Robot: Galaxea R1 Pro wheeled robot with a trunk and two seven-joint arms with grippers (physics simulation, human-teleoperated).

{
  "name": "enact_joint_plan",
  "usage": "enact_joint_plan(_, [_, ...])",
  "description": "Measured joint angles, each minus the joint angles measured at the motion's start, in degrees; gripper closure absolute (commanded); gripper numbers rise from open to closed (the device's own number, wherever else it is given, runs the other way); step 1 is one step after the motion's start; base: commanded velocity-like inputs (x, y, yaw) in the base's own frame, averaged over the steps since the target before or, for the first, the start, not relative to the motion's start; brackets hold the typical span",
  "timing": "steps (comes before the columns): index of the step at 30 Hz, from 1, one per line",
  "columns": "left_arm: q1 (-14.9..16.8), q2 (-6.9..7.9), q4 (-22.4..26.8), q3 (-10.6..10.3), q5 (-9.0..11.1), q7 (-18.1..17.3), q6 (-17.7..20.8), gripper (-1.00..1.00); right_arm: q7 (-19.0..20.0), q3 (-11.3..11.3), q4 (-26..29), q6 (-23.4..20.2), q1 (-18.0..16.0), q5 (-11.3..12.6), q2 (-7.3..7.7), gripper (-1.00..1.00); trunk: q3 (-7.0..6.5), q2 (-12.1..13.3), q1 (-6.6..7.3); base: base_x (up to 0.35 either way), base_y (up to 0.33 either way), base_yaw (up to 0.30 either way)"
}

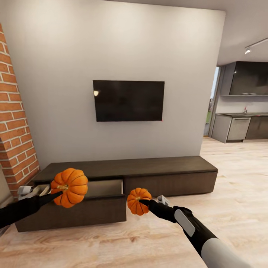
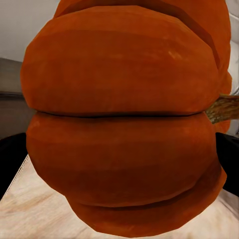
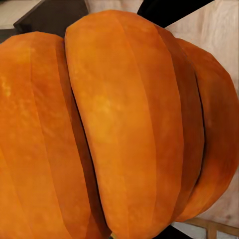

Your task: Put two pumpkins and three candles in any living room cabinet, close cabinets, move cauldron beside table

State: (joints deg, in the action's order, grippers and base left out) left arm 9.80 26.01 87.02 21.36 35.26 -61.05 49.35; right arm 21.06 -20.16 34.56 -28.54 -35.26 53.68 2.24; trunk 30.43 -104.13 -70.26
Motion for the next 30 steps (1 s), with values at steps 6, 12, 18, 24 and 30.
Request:
enact_joint_plan(6, [-0.01,0.06,-0.24,0.08,-0.05,0.04,-0.03,1.00,0.07,-0.02,0.18,-0.02,-0.01,0.24,-0.17,1.00,0.03,0.00,0.00,0.220,0.274,0.063])
enact_joint_plan(12, [0.36,2.32,-4.35,-0.08,-0.28,0.28,-0.08,1.00,-0.18,-0.03,1.27,0.03,0.00,0.38,-4.00,1.00,0.13,0.00,0.00,0.240,0.254,0.071])
enact_joint_plan(18, [1.19,2.84,-6.31,-0.44,-2.43,0.61,0.25,1.00,-4.25,-0.25,7.41,0.03,-0.02,0.25,-4.60,1.00,0.13,0.00,0.00,0.266,0.220,0.005])
enact_joint_plan(24, [1.31,2.64,-6.52,-0.73,-6.50,0.91,2.42,1.00,-7.92,-0.35,9.21,0.09,-0.02,0.25,-4.93,1.00,0.14,0.00,0.01,0.320,0.059,0.000])
enact_joint_plan(30, [2.83,2.21,-8.11,-2.21,-10.41,2.77,2.75,1.00,-8.35,-0.48,9.35,0.15,-0.01,0.50,-6.19,1.00,0.14,0.00,0.01,0.330,0.004,0.000])
